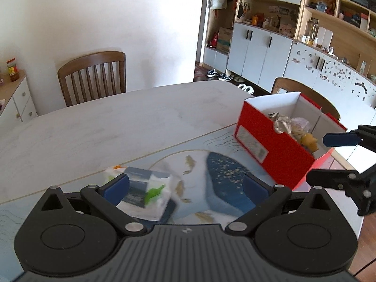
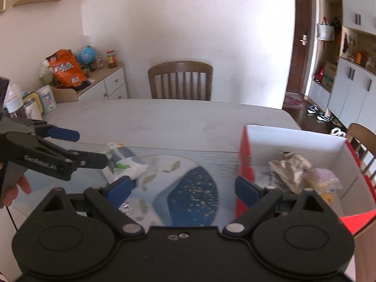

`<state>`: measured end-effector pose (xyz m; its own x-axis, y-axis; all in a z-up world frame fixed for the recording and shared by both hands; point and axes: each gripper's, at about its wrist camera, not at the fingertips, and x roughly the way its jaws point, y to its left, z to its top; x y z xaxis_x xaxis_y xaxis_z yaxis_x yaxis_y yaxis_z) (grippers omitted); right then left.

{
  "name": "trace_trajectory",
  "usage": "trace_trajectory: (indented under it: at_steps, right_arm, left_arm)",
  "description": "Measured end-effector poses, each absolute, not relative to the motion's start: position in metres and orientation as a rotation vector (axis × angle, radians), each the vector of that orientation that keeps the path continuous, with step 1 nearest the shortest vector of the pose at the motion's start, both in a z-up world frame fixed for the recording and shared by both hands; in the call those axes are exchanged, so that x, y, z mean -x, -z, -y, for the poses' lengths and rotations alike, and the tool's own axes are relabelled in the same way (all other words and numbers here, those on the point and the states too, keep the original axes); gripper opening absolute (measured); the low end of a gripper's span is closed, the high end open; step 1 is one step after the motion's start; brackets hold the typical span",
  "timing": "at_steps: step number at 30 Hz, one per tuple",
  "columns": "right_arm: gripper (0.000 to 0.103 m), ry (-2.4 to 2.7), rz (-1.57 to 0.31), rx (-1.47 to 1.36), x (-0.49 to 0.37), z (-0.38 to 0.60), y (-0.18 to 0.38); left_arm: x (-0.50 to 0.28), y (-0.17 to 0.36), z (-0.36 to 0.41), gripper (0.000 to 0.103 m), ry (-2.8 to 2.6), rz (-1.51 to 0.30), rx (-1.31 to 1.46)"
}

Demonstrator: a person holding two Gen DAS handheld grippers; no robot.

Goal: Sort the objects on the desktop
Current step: 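Withdraw both open grippers up out of the shoebox, then move left gripper to the white green-printed pack while right gripper reaches the white cable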

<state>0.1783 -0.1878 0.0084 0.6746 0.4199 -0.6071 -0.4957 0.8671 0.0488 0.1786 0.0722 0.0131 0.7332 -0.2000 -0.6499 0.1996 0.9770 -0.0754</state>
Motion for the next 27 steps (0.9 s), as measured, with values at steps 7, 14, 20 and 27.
trace_trajectory:
  at_steps: [7,14,20,27]
  right_arm:
    - [0.095,-0.552,-0.673,0.132,-0.176,0.157,0.004]
    - [0.095,-0.564,-0.688,0.137,-0.171,0.133,0.018]
    - [0.095,-0.595,-0.697,0.176,-0.165,0.108,0.033]
    - [0.095,-0.629,-0.719,0.217,-0.165,0.082,0.058]
  left_arm:
    - [-0.190,0.009,-0.100,0.103,0.216,-0.731,-0.017]
    - [-0.203,0.027,-0.119,0.103,0.193,-0.736,-0.021]
    - [-0.214,0.042,-0.128,0.103,0.207,-0.747,-0.029]
    - [-0.226,0.056,-0.130,0.103,0.197,-0.741,-0.063]
